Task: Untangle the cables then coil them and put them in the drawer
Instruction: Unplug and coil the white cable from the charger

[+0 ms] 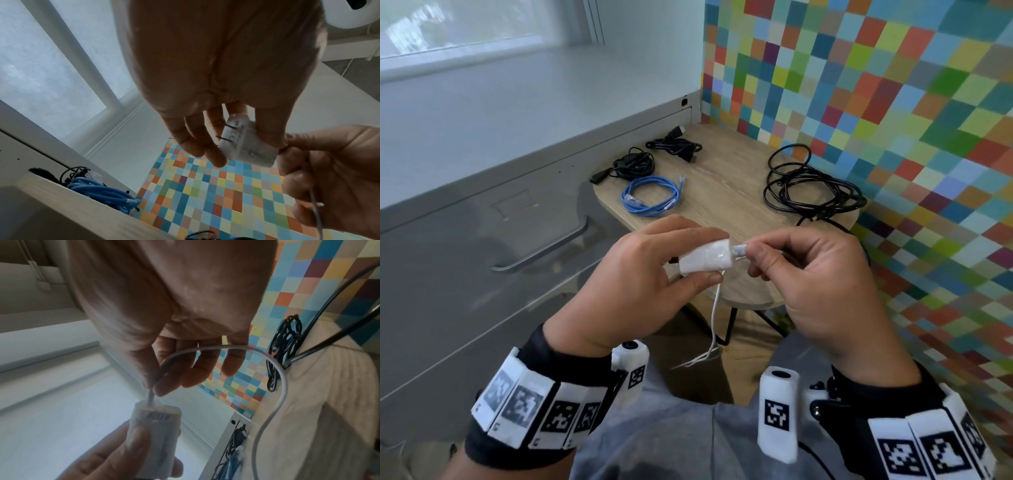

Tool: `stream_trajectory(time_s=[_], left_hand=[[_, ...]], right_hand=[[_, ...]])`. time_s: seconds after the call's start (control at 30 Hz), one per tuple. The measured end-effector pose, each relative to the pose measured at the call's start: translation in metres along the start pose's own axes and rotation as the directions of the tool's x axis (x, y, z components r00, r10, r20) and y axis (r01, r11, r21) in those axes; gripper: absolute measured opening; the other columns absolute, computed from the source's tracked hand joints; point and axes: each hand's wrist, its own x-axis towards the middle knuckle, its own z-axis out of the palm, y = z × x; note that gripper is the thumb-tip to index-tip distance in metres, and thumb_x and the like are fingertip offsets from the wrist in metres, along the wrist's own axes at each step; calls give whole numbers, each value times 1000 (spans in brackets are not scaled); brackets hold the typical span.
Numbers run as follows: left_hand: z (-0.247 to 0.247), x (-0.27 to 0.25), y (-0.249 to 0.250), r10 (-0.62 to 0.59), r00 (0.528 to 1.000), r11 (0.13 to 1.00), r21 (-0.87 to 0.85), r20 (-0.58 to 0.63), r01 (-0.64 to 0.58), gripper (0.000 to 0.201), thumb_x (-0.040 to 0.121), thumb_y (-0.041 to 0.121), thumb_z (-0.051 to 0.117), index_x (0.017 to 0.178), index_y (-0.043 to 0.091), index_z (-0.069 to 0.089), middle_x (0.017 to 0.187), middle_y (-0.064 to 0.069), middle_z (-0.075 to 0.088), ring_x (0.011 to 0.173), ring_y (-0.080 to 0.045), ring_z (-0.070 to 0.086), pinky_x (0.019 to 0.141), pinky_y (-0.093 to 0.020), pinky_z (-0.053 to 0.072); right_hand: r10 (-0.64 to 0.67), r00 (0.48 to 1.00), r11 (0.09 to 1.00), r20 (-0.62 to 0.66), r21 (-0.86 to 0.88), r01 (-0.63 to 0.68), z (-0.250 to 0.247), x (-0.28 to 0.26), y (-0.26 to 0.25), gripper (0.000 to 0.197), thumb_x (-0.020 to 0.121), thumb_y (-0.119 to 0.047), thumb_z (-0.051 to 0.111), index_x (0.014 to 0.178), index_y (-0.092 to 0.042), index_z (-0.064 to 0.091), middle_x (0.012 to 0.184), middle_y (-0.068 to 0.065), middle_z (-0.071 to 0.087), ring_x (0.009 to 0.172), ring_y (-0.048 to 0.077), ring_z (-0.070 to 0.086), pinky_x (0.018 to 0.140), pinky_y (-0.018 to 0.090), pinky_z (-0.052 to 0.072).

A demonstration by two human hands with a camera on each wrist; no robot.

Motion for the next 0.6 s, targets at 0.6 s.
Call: stream_trajectory(time_s=[0.6], left_hand=[[-5,3,-3,-136,989,990,-19,62,137,41,84,30,85,123,32,70,107,15,71,101,-8,69,86,-41,56]], right_hand=[[85,996,991,1,101,-84,17,4,3,18,95,-23,71,79,-18,77,60,-8,66,53,3,53,56,19,45]])
